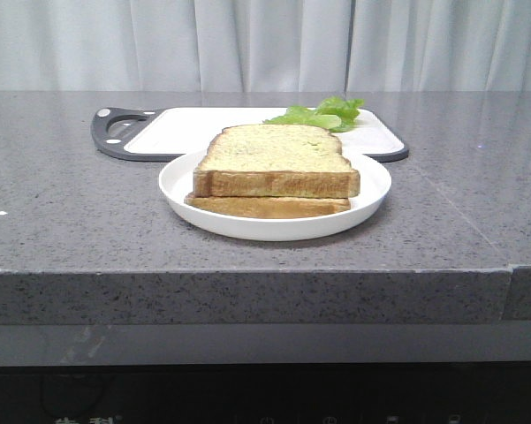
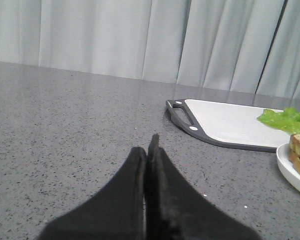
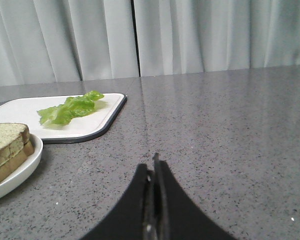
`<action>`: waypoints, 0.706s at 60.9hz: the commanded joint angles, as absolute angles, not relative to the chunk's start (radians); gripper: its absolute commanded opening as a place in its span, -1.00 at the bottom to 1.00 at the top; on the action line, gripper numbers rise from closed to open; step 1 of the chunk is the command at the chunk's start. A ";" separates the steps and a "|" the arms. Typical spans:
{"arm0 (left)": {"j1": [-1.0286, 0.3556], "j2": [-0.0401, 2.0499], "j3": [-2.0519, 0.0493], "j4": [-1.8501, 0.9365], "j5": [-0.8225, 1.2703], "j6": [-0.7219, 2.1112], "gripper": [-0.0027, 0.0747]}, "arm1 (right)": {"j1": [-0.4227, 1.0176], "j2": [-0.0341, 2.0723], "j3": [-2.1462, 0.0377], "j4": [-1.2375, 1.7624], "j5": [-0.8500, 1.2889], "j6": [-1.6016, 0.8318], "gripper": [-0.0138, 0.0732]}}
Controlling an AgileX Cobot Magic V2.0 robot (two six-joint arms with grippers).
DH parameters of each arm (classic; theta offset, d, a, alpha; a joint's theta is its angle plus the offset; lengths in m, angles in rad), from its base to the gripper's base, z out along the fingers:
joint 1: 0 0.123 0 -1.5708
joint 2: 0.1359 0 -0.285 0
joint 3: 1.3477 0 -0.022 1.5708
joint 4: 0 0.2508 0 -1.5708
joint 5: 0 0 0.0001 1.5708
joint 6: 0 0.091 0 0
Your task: Left arm grabs bread, right arm adds lettuce
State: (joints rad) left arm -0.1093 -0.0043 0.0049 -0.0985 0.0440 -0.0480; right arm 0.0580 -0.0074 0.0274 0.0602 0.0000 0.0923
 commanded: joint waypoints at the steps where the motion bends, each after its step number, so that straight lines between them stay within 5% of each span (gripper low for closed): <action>1: -0.107 -0.022 0.010 -0.106 -0.040 -0.055 -0.98 | 0.052 -0.031 0.024 0.048 -0.081 0.088 -0.95; 43: -0.107 -0.022 -0.109 -0.099 0.026 -0.055 -0.98 | 0.052 -0.031 -0.032 0.067 -0.017 0.081 -0.95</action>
